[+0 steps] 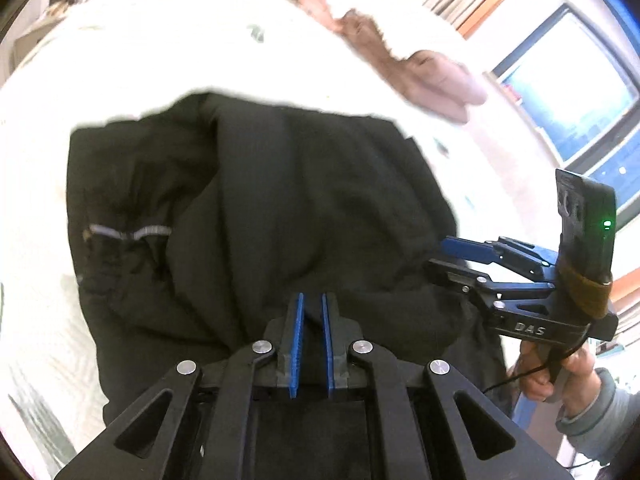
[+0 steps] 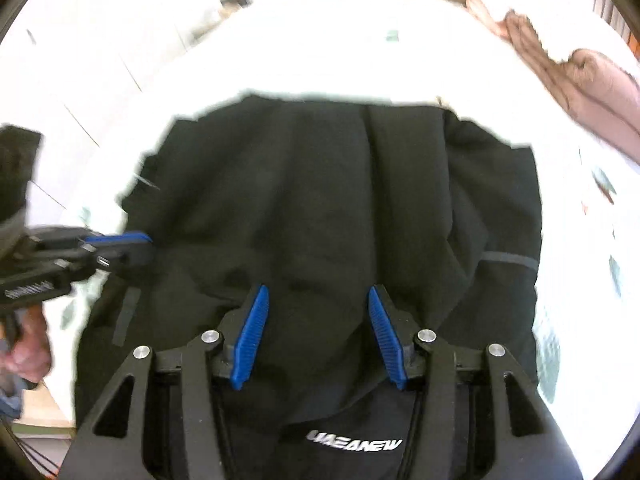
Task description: Fold large clothes
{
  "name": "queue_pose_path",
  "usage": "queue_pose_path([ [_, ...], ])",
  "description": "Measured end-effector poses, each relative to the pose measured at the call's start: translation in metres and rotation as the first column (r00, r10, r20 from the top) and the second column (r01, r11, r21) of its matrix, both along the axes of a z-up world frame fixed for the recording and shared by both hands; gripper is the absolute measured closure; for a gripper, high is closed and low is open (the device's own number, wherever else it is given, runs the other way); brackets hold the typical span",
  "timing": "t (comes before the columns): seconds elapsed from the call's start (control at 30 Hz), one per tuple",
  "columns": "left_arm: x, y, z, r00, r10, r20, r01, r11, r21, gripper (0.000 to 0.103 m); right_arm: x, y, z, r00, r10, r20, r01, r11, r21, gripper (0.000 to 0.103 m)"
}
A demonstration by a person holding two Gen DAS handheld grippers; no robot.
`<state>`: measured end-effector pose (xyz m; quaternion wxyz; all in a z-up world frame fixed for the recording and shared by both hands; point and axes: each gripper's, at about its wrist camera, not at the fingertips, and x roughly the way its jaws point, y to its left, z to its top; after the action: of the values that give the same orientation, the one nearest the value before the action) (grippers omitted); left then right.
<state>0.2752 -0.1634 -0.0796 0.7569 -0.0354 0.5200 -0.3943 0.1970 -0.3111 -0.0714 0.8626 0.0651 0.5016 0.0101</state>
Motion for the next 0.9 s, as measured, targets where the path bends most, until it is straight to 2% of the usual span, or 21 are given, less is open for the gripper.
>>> queue_pose_path([
  [0.07,-0.002,0.002,0.008,1.000,0.013,0.021,-0.013,1.000,-0.019,0.092,-0.004,0.006,0.014,0.999,0.023,0.045,-0.025,0.999,0.046,0.046],
  [0.13,-0.002,-0.002,0.001,1.000,0.008,0.002,-0.008,0.999,-0.032,0.090,-0.003,0.016,0.009,0.998,0.049,0.038,-0.051,0.997,0.049,0.046],
  [0.23,-0.002,-0.013,-0.028,0.999,0.005,-0.052,-0.003,0.999,0.033,0.089,0.002,0.031,-0.025,0.996,0.075,-0.049,-0.076,0.997,-0.032,0.046],
  [0.33,-0.006,-0.020,-0.062,0.998,0.004,-0.060,0.004,0.991,0.132,0.090,0.001,0.033,-0.068,0.989,0.087,-0.122,-0.091,0.995,-0.031,0.046],
  [0.5,-0.019,-0.028,-0.063,0.999,-0.019,0.042,0.012,0.987,0.160,0.090,-0.009,0.027,-0.079,0.996,0.067,-0.052,-0.066,0.998,0.019,0.044],
  [0.7,-0.039,0.000,-0.054,0.995,0.007,0.097,-0.012,0.999,0.053,0.090,-0.029,0.030,-0.075,0.996,0.086,0.009,-0.085,0.996,-0.030,0.044],
  [0.83,-0.084,0.037,-0.021,0.959,0.015,0.281,-0.038,0.996,0.075,0.090,-0.070,0.021,-0.049,0.996,0.058,0.066,-0.060,0.998,0.025,0.043],
  [0.9,-0.109,0.062,-0.001,0.940,0.035,0.340,-0.067,0.994,0.082,0.089,-0.100,0.008,-0.030,0.994,0.008,0.105,-0.014,0.999,0.052,0.043],
])
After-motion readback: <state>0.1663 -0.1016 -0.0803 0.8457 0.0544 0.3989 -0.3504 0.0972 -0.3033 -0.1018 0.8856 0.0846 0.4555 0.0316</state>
